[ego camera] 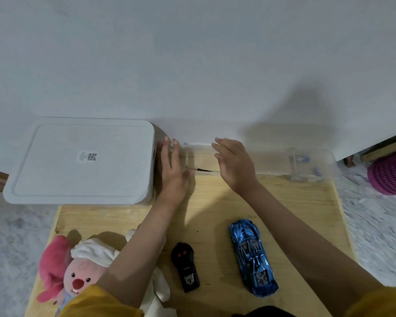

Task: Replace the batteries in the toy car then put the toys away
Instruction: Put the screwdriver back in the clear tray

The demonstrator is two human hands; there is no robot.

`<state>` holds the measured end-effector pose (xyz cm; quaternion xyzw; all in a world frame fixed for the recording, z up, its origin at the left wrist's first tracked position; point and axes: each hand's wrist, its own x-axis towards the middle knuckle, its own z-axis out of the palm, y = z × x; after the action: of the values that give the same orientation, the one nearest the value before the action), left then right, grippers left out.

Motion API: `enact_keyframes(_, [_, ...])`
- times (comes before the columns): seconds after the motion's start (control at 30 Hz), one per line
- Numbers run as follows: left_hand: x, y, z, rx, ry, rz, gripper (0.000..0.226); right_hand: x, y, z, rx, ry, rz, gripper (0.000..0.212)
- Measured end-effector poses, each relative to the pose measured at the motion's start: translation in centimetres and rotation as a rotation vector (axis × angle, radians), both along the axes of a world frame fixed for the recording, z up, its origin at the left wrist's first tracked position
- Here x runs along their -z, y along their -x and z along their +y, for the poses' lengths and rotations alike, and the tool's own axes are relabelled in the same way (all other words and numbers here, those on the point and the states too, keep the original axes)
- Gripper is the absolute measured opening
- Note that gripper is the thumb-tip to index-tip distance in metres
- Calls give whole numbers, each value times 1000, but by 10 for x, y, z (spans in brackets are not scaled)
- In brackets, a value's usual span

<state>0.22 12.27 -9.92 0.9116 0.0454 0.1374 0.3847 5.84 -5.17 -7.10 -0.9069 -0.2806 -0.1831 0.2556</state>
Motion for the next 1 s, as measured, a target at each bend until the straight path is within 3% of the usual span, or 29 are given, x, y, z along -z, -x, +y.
enact_keyframes(0.13, [0, 5, -5, -29, -49, 26, 54, -4, 10, 1, -13, 13, 132, 31])
enact_keyframes(0.27, [10, 9, -4, 101, -212, -24, 28, 6, 19, 4, -39, 157, 242, 36])
enact_keyframes(0.47, [5, 14, -2, 172, -185, 118, 51, 22, 27, 8, 16, 195, 274, 40])
enact_keyframes(0.83, [3, 14, -3, 140, -201, 165, 43, 22, 29, 8, 21, 202, 381, 53])
enact_keyframes(1.0, [-12, 22, -11, 168, -322, 364, 69, 19, 31, 2, -29, 227, 424, 54])
